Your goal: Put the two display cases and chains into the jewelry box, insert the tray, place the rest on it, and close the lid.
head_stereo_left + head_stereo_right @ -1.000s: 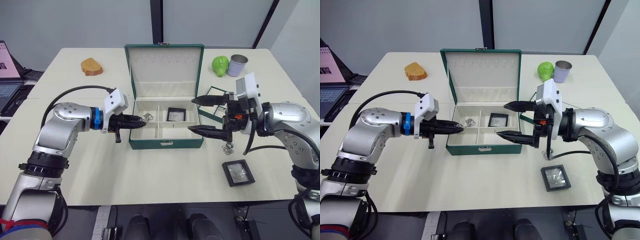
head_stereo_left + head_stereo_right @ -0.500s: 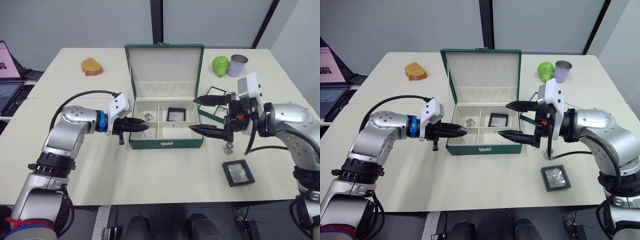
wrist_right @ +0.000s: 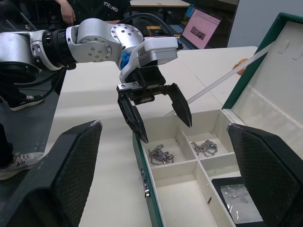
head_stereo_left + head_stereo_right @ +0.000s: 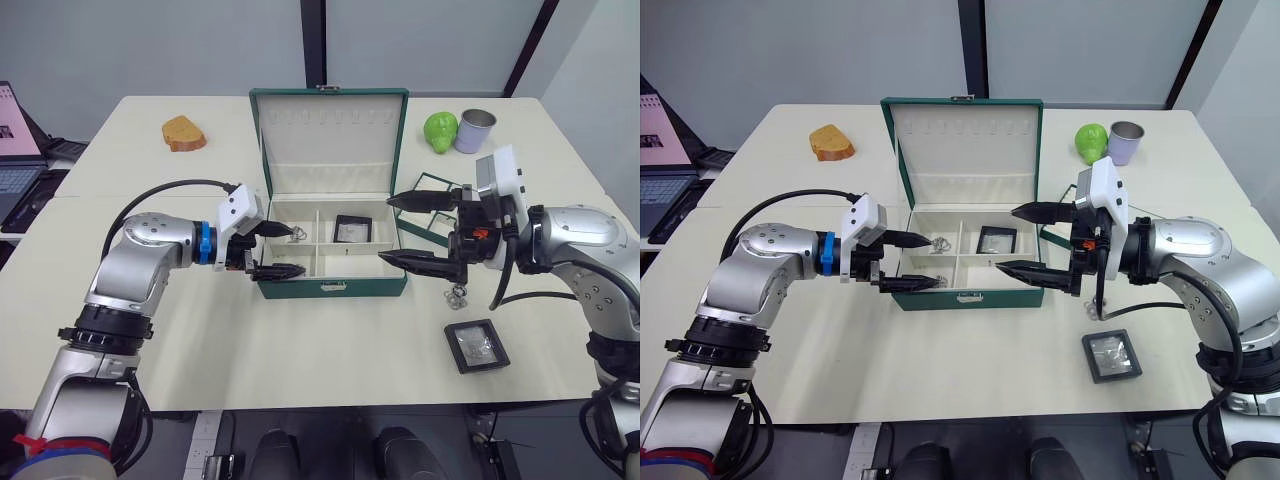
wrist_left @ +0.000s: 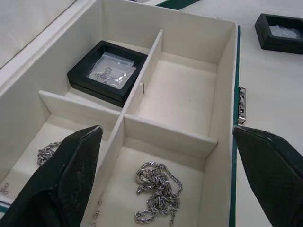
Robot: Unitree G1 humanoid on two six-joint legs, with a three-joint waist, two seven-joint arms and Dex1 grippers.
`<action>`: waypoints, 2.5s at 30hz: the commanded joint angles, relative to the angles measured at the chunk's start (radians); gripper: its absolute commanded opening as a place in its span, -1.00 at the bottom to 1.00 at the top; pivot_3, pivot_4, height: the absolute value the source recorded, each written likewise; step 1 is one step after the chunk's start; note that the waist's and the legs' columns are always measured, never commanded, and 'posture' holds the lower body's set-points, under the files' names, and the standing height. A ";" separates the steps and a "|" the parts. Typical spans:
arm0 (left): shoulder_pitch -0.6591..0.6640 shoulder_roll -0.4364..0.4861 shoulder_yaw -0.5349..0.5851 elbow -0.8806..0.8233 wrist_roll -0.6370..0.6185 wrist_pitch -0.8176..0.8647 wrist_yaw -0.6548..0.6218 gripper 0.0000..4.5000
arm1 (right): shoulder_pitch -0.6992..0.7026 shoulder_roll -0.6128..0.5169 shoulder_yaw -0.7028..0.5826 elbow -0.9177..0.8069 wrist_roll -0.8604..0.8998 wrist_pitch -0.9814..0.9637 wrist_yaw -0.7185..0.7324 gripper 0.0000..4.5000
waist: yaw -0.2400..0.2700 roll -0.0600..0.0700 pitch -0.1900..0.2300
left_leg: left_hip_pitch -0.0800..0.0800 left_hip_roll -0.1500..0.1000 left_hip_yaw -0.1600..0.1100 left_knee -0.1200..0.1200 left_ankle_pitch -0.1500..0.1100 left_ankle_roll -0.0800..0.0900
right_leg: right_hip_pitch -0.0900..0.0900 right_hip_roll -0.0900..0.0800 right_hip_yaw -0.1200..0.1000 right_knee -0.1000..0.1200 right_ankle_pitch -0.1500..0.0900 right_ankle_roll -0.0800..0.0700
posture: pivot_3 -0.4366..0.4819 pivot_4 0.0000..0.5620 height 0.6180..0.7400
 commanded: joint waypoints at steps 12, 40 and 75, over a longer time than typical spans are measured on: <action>0.078 0.098 0.232 -0.188 -0.209 0.219 0.030 0.99 | 0.098 -0.104 -0.149 0.037 0.023 -0.020 0.031 1.00 | -0.002 0.000 0.000 | 0.000 0.000 0.000 0.000 0.000 0.000 | 0.000 0.000 0.000 0.000 0.000 0.000 | -0.05 -0.47 1.00; 0.685 -0.140 0.670 -0.153 -0.038 -0.133 0.667 0.99 | 0.488 0.048 -0.439 0.730 -0.266 -0.615 -0.167 1.00 | 0.000 0.000 0.000 | 0.002 0.000 0.002 -0.002 0.000 0.000 | 0.004 -0.001 0.002 0.000 0.000 0.000 | -0.05 -0.47 1.00; 0.646 -0.012 0.553 -0.350 -0.163 -0.062 0.490 0.99 | 0.404 -0.092 -0.342 0.560 -0.180 -0.478 0.029 1.00 | 0.001 0.001 0.000 | 0.005 0.000 0.002 -0.002 0.000 0.000 | 0.008 -0.001 0.001 0.000 0.000 0.000 | -0.05 -0.47 1.00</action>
